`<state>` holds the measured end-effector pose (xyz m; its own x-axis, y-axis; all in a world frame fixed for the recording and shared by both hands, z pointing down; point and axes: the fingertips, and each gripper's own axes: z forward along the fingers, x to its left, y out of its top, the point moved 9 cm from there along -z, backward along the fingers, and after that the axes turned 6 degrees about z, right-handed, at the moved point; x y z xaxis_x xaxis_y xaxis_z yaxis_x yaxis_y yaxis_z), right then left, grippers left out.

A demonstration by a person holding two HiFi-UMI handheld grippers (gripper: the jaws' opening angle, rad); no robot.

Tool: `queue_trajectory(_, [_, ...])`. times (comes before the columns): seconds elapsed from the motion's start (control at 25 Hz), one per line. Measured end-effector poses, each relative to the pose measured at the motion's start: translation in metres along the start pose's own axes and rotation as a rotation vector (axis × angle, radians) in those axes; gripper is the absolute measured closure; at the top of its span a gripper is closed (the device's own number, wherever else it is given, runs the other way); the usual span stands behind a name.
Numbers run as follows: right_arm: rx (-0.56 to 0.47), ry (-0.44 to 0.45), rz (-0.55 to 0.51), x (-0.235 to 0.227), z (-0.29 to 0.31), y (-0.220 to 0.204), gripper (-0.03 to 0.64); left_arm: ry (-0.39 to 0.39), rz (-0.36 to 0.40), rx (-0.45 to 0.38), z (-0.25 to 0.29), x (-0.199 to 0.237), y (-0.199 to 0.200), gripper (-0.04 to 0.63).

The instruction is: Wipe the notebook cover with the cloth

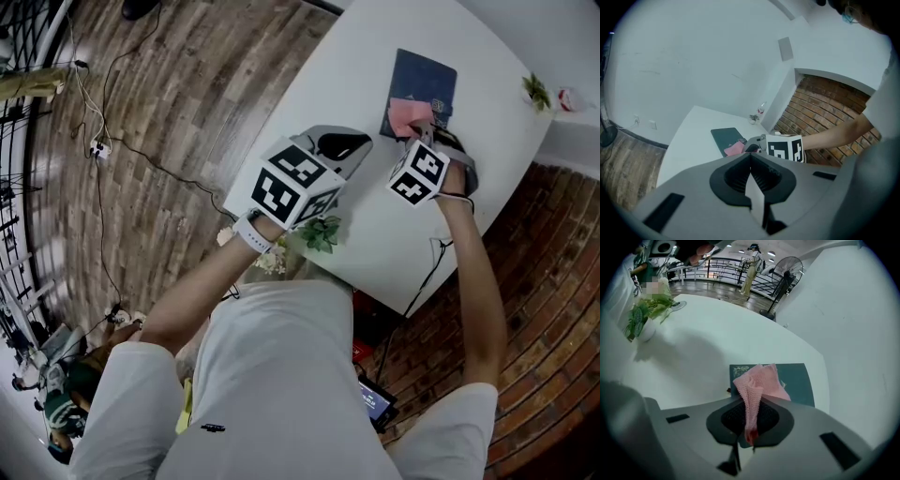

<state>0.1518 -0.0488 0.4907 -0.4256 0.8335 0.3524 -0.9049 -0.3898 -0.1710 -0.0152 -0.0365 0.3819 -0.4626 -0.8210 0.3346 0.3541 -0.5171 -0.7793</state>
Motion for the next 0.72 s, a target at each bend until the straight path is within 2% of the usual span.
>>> queue_trajectory(0.32, [-0.052, 0.083, 0.002, 0.042, -0.025, -0.003, 0.600, -0.017, 0.010, 0.017, -0.001, -0.012, -0.009, 0.575])
queue_trajectory(0.48, [-0.119, 0.006, -0.020, 0.047, -0.042, 0.004, 0.600, -0.010, 0.011, 0.011, -0.002, -0.012, -0.009, 0.575])
queue_trajectory(0.72, [-0.221, -0.197, 0.042, 0.001, -0.058, 0.019, 0.598, 0.010, -0.012, -0.016, -0.004, -0.007, -0.003, 0.575])
